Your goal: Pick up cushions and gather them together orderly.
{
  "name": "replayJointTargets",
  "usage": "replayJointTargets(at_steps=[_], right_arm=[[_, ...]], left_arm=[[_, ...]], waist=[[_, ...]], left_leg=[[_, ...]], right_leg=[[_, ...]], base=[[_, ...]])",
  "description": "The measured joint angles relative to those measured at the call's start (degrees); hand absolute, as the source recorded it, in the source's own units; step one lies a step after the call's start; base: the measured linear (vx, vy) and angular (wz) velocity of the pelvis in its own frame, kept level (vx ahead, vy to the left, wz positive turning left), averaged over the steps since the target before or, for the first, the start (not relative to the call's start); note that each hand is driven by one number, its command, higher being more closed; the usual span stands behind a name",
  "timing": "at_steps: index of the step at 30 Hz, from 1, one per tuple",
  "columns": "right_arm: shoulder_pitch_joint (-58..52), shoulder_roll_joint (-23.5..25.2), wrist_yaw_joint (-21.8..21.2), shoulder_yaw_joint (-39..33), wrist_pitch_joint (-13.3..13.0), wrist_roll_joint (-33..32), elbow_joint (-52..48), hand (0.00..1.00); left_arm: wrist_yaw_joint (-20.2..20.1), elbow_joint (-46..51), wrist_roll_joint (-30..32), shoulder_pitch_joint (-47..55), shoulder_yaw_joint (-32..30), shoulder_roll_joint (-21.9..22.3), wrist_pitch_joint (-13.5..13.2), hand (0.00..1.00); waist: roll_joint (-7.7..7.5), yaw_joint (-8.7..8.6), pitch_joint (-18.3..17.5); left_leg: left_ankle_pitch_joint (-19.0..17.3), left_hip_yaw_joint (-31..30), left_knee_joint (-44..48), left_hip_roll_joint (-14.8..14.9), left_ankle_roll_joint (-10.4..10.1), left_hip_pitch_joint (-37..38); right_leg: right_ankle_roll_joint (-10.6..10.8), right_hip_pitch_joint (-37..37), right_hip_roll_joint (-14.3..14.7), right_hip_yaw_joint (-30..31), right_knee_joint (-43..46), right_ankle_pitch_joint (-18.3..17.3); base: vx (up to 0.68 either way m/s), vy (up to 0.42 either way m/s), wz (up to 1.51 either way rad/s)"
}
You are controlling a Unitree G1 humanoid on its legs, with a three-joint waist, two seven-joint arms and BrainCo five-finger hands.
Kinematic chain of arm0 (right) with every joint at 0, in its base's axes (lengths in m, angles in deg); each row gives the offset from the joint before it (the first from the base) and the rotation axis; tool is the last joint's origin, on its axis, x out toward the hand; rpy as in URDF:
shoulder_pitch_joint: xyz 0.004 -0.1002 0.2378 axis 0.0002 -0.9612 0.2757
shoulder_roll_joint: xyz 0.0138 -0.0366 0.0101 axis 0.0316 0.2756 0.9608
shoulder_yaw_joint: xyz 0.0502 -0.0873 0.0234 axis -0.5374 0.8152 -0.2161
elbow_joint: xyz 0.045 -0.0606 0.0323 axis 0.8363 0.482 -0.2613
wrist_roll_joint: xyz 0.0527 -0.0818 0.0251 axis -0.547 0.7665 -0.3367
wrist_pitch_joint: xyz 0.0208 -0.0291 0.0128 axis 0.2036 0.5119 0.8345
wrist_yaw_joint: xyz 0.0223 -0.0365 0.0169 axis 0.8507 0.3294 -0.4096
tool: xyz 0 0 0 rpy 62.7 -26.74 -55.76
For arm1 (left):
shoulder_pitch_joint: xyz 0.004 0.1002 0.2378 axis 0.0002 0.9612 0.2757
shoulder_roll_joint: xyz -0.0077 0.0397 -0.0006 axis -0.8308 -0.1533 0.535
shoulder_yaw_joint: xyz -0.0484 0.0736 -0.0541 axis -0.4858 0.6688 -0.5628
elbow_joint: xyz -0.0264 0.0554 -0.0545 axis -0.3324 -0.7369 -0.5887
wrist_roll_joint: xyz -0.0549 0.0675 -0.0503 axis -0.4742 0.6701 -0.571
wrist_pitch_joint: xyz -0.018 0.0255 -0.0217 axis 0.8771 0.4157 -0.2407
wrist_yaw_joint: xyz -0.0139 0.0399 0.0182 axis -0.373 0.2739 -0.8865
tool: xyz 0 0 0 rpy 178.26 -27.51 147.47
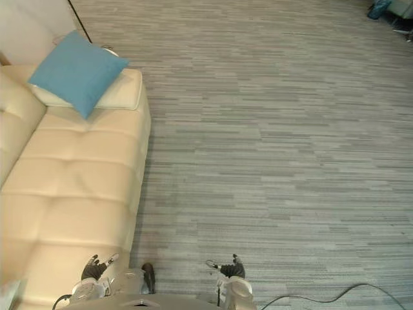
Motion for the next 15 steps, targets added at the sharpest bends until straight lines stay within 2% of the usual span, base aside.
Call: replayJointTargets(at_steps=[1,2,3,4,5,6,8,10,11,12,13,14,15], right_arm=[[-0.4,0.0,-0.1,0.1,0.0,0.3,0.0,0.0],[-0.4,0.0,-0.1,0.1,0.0,0.4,0.0,0.0],[-0.3,0.0,-0.1,0.1,0.0,0.4,-0.1,0.0],[0.0,0.0,-0.3,0.1,0.0,0.5,-0.2,0.0],[0.3,0.0,-0.5,0.1,0.0,0.5,-0.2,0.0],[1.1,0.1,-0.7,0.2,-0.1,0.5,-0.2,0.0],[1.9,-0.2,-0.7,-0.2,-0.1,0.5,-0.3,0.0],[2.6,-0.8,-0.7,-0.2,-0.2,0.4,-0.5,0.0],[3.1,-1.4,-0.6,-0.3,-0.1,0.4,-0.3,0.0],[3.1,-1.6,-0.6,-0.3,-0.1,0.5,-0.2,0.0],[3.1,-1.8,-0.6,-0.7,0.0,0.5,0.1,0.0],[3.3,-2.8,-0.6,-1.2,0.1,0.5,0.4,0.0],[3.6,-3.2,-0.6,-1.3,0.1,0.5,0.4,0.0]], left_arm=[[-0.2,-0.1,0.0,0.1,1.2,-0.2,0.3,0.0],[-0.2,-0.1,0.0,0.1,1.6,-0.3,0.5,0.0],[-0.3,-0.1,0.0,0.1,1.9,-0.3,0.6,0.0],[-0.3,-0.1,0.1,0.0,2.0,-0.1,0.9,0.0],[-0.2,-0.1,0.1,-0.2,2.0,-0.1,1.0,0.0],[-0.3,-0.3,0.1,-0.3,1.9,-0.2,1.1,0.0],[-0.1,-1.8,0.2,-1.1,1.2,-0.3,1.2,0.0],[-0.1,-2.4,0.5,-1.5,1.4,-0.1,1.3,0.0],[-0.1,-2.6,1.1,-2.3,1.6,0.4,1.3,0.0],[-0.1,-2.9,1.2,-2.7,1.7,0.4,1.2,0.0],[-0.2,-3.7,1.4,-3.3,1.8,0.5,1.2,0.0],[-0.1,-5.1,1.7,-3.6,1.3,1.1,1.2,0.0],[-0.1,-5.2,1.8,-3.7,1.2,1.5,1.2,0.0]], waist=[[0.2,-0.04,0.2],[0.2,-0.09,0.2],[0.81,-0.17,0.6],[0.93,-0.16,1.0],[0.98,-0.13,1.0],[0.56,-0.18,1.2],[0.5,-0.84,1.7],[1.28,-1.91,2.1],[1.75,-2.23,2.4],[1.71,-2.39,2.4],[1.55,-2.56,2.8],[2.88,-2.48,3.2],[3.34,-2.42,3.3]], left_leg=[[-1.1,0.4,0.0,-0.4,1.2,3.6],[-1.3,0.4,-0.1,-0.6,1.5,4.8],[-1.6,0.4,-0.7,-0.8,2.0,7.2],[-2.6,0.3,-3.3,-0.8,1.7,11.3],[-3.5,0.2,-4.5,-0.7,1.3,12.9],[-5.4,0.0,-6.2,-0.8,-0.1,15.1],[-6.4,-0.3,-7.3,-0.4,-0.7,17.9],[-7.0,-1.2,-8.9,0.8,-1.7,20.0],[-7.4,-2.2,-10.4,1.7,-2.9,21.4],[-7.5,-3.0,-11.3,1.9,-3.5,21.9],[-7.8,-4.5,-12.9,1.8,-4.3,23.7],[-7.1,-7.0,-13.8,3.2,-4.1,25.9],[-6.3,-7.8,-13.5,3.4,-4.2,25.8]], right_leg=[[4.6,-3.9,-1.3,-0.3,12.6,2.8],[5.5,-5.2,-1.6,-0.4,17.0,3.4],[4.9,-7.5,-2.3,-1.6,23.6,3.5],[2.4,-10.3,-3.7,-5.1,28.7,3.0],[1.3,-11.7,-4.1,-6.5,29.7,2.4],[-0.4,-15.0,-4.9,-8.8,28.9,1.1],[-2.6,-17.9,-4.9,-11.8,20.9,-1.2],[-3.1,-19.2,-3.7,-13.0,11.8,-0.9],[-3.3,-20.2,-2.5,-12.1,1.4,2.5],[-3.0,-20.1,-2.3,-11.1,-4.0,5.0],[-2.6,-19.5,-2.1,-10.1,-8.1,12.1],[-4.7,-18.5,-1.1,-10.7,-5.3,12.3],[-5.0,-18.7,-1.2,-11.0,-3.9,10.8]], base=[[0.39,0.149,-0.04],[0.45,0.124,-0.01],[0.36,0.042,-0.02],[0.35,0.023,-0.08],[0.34,-0.004,-0.17],[0.33,-0.059,-0.08],[0.38,-0.141,0.05],[0.34,-0.194,0.29],[0.4,-0.253,0.48],[0.51,-0.327,0.58],[0.48,-0.279,0.52],[0.47,-0.273,0.42],[0.37,-0.216,0.25]])
